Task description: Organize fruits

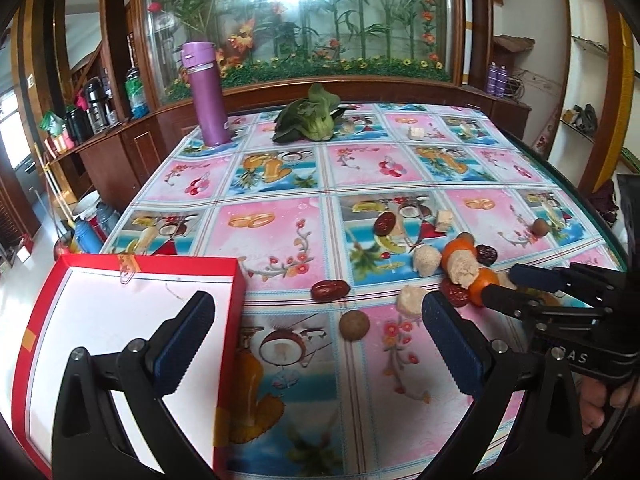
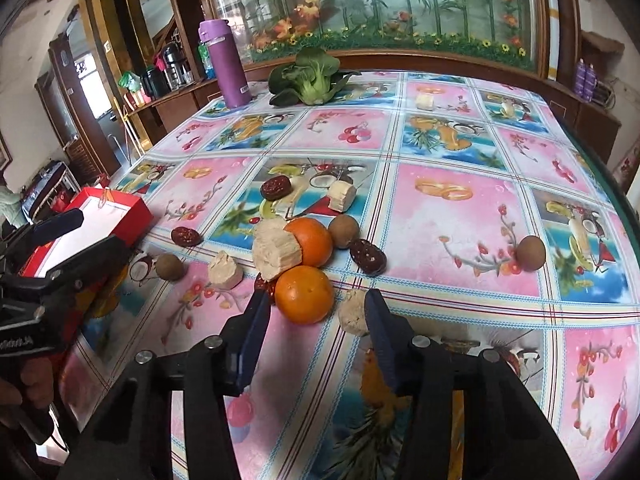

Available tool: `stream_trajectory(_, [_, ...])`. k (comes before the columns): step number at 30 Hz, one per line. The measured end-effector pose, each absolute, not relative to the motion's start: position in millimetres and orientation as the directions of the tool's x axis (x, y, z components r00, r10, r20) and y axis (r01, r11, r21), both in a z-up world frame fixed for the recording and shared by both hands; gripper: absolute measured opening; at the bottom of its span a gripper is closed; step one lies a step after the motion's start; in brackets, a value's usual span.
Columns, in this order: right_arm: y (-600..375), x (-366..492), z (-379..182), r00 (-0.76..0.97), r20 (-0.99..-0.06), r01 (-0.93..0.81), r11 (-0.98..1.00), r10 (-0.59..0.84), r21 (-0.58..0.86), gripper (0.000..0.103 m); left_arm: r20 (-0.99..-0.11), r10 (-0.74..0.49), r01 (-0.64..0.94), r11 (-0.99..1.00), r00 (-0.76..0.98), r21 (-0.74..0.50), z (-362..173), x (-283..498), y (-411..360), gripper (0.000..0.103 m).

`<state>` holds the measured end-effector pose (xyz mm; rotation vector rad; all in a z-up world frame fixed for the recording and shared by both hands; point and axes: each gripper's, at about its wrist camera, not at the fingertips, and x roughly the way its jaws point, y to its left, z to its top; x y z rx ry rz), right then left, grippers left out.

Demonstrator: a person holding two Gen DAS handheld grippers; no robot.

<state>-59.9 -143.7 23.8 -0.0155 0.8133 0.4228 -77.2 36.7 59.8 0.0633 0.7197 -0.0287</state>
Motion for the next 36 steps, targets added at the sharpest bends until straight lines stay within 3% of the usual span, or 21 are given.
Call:
stream_trajectory(11, [-139,-53,22,0.601,-0.714,-0.386,0.913,0.359,0.134,0.048,-0.651,-0.053,0.123,0.990,0.757,0.062,69,-78,21,0.103])
stream_trajectory(15, [-156,-64,40,0.647,-0.621,-0.407,0.889,0.443,0.211,0.046,-0.639,-0.066,0.140,0.988,0.766,0.066,75,-80,20,0.103])
stream_trajectory(20, [-147,-56,22,0.527,-0.688,-0.444,0.852,0.500,0.279,0.046,-0.621,-0.043,0.140,0.984,0.783,0.108,82,-81,20,0.103])
stream_trajectory(25, [-149,-55,19,0.498,-0.683,-0.438,0.835,0.534,0.333,0.045,-0.620,-0.048,0.148,0.983,0.783,0.112,85,-75,21,0.103])
stream_trajectory(36, [-146,-49,22,0.574,-0.703,-0.417,0.889,0.419,0.188,0.040,-0.685,-0.143,0.285,0.954,0.714,0.098,84,-52,-3,0.103])
